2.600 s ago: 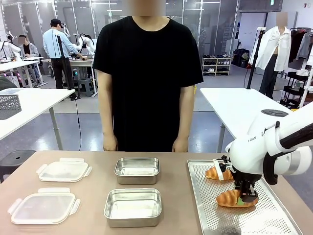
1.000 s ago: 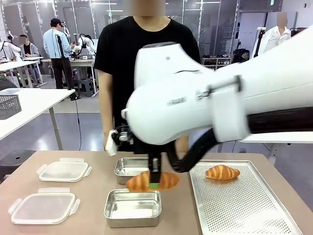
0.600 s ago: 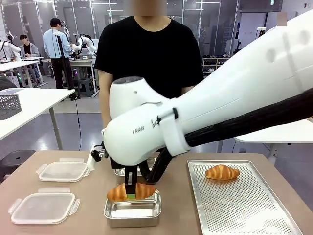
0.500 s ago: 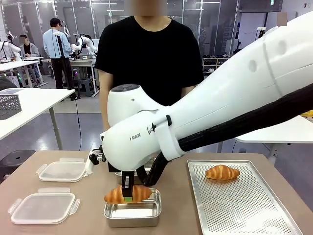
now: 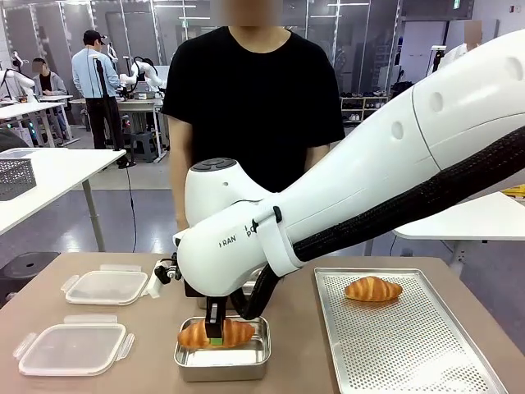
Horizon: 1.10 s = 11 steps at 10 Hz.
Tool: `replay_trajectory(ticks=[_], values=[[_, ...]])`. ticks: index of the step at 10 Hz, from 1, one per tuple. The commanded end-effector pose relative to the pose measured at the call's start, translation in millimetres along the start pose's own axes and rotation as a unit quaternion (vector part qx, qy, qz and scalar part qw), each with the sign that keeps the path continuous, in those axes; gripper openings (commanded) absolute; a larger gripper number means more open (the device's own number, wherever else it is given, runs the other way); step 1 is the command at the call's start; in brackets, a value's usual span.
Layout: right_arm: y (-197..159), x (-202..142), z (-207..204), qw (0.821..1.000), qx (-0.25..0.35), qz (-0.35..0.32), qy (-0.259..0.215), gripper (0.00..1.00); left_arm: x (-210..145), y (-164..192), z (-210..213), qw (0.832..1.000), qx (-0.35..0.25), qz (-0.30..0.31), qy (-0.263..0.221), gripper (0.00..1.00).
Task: Place the bread into the airtight container.
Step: Pick up a Butter Roll and place it into an empty Airtight Container.
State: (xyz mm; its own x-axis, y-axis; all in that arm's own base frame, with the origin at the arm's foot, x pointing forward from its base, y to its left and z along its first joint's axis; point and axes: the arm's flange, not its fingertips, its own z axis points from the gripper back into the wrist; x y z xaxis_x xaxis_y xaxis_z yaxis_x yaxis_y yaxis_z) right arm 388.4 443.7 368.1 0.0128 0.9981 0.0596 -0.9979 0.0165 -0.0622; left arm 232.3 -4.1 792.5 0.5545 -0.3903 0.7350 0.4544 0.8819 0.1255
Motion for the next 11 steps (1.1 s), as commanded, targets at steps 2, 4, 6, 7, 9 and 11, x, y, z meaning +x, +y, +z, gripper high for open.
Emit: replay_trajectory(ticks=[2, 4, 6, 7, 9, 11], values=[[3.0, -0.9, 0.4, 1.000, -0.010, -0.018, 0.008, 0.95, 1.8, -0.1, 1.2, 1.000, 0.002, -0.001, 0.000, 1.00], [1.6, -0.3, 3.1, 1.000, -0.009, -0.018, 0.002, 1.00, 1.8, -0.1, 1.2, 1.000, 0.002, -0.001, 0.000, 1.00], [-1.7, -5.7, 2.3, 1.000, -0.004, -0.019, 0.000, 1.00, 1.8, -0.1, 1.2, 1.000, 0.002, -0.001, 0.000, 1.00], [-2.4, -10.1, 2.4, 1.000, -0.003, -0.013, 0.003, 1.00, 1.8, -0.1, 1.2, 1.000, 0.002, -0.001, 0.000, 1.00], [-3.5, -2.9, 0.4, 1.000, 0.000, -0.009, 0.000, 1.00, 1.8, -0.1, 1.2, 1.000, 0.002, -0.001, 0.000, 1.00], [-3.5, -2.9, 0.4, 1.000, 0.000, -0.009, 0.000, 1.00, 1.8, -0.1, 1.2, 1.000, 0.002, -0.001, 0.000, 1.00]])
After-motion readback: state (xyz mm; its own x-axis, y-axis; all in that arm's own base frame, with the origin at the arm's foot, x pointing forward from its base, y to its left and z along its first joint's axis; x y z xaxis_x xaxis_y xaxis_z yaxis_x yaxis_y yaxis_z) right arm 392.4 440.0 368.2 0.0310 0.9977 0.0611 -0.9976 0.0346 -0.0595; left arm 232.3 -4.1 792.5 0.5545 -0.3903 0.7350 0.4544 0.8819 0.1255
